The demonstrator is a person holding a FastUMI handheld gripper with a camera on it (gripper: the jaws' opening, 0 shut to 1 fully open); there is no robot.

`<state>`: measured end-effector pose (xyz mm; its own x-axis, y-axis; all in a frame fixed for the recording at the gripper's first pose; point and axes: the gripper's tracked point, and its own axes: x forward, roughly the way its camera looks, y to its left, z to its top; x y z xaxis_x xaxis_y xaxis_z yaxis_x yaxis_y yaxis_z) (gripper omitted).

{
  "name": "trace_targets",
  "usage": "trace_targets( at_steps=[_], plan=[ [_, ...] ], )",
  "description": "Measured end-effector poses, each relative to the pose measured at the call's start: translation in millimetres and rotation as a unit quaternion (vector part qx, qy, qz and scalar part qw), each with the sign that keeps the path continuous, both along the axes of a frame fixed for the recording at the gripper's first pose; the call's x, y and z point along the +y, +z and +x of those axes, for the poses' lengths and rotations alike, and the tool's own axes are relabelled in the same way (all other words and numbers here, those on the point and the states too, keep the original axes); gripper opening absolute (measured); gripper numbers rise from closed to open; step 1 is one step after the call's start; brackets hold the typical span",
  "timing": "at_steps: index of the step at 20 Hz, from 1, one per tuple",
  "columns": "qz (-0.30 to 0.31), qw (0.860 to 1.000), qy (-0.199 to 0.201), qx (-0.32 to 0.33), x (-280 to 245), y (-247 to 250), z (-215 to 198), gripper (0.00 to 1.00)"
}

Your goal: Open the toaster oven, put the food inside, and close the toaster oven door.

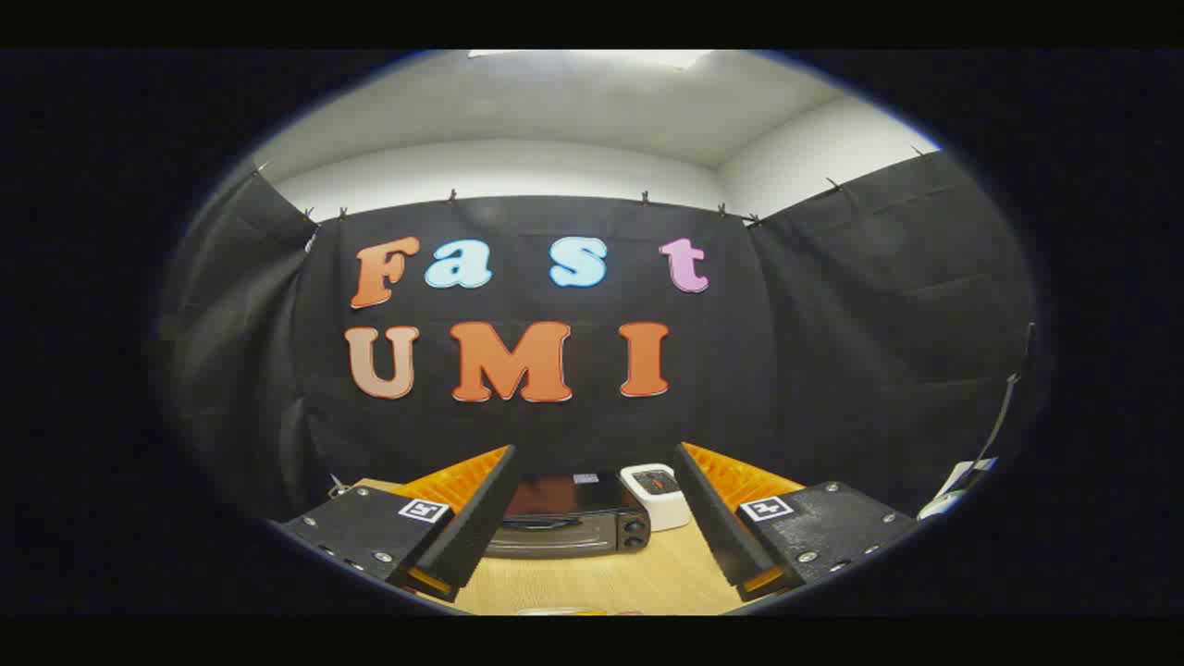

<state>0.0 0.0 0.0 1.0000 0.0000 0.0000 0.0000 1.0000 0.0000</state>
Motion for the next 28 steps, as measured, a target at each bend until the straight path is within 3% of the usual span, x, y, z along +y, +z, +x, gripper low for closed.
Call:
trace_targets(
  at_steps=[4,10,18,23,28],
  plan=[
    [-0.021,0.999,-0.027,0.0,-23.9,1.5,-14.9,0.98],
    [0.016,0.999,-0.048,-0.01,-57.4,18.8,-27.0,0.98],
    [0.022,0.998,-0.057,-0.001,-63.4,13.1,-22.2,0.97],
    [0.012,0.998,-0.053,0.019,-49.4,-11.1,-8.9,0.97],
    [-0.001,0.998,-0.011,0.057,-12.4,-46.6,22.0,0.97]
  ],
)
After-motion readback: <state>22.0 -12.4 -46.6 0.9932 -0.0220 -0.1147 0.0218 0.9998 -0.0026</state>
